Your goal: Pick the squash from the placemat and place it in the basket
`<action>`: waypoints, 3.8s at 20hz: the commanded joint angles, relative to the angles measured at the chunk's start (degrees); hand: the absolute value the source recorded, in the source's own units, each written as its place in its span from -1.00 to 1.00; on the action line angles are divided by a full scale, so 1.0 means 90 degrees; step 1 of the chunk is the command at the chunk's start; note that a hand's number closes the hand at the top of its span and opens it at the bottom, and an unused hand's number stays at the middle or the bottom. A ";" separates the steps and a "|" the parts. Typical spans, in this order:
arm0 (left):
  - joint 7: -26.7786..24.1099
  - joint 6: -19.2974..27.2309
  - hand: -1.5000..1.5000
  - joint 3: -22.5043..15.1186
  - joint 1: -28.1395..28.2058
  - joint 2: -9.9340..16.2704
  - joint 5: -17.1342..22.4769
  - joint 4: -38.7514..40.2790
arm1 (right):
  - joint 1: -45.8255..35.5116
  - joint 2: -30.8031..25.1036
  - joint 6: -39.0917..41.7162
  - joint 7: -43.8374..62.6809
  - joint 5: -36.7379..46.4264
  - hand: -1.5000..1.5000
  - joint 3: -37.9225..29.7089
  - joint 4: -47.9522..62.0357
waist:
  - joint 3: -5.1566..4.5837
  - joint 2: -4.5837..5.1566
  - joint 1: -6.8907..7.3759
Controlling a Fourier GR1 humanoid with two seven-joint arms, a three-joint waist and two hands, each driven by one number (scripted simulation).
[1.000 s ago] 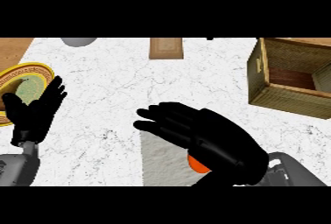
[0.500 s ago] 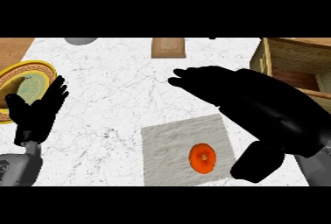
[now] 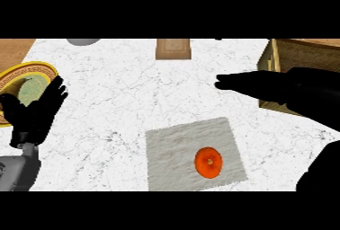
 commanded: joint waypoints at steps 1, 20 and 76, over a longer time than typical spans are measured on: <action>-0.0004 0.0068 0.00 -0.0080 0.0013 -0.0224 -0.0180 -0.0046 | 0.0928 -0.0077 0.0400 -0.0516 -0.0008 -1.00 -0.0601 -0.0283 | 0.0007 0.0014 0.0010; 0.0236 -0.0232 0.00 0.0228 0.0036 -0.0377 -0.0346 -0.0289 | 0.3232 0.2126 -0.1088 -0.4539 0.4647 -1.00 0.0230 0.0557 | 0.0006 0.0020 0.0078; -0.0159 -0.0983 0.00 0.1108 -0.0001 -0.0852 -0.1129 0.0175 | 0.3762 0.3163 -0.3188 -0.7181 0.8843 1.00 0.1448 0.3828 | 0.0004 0.0021 0.0057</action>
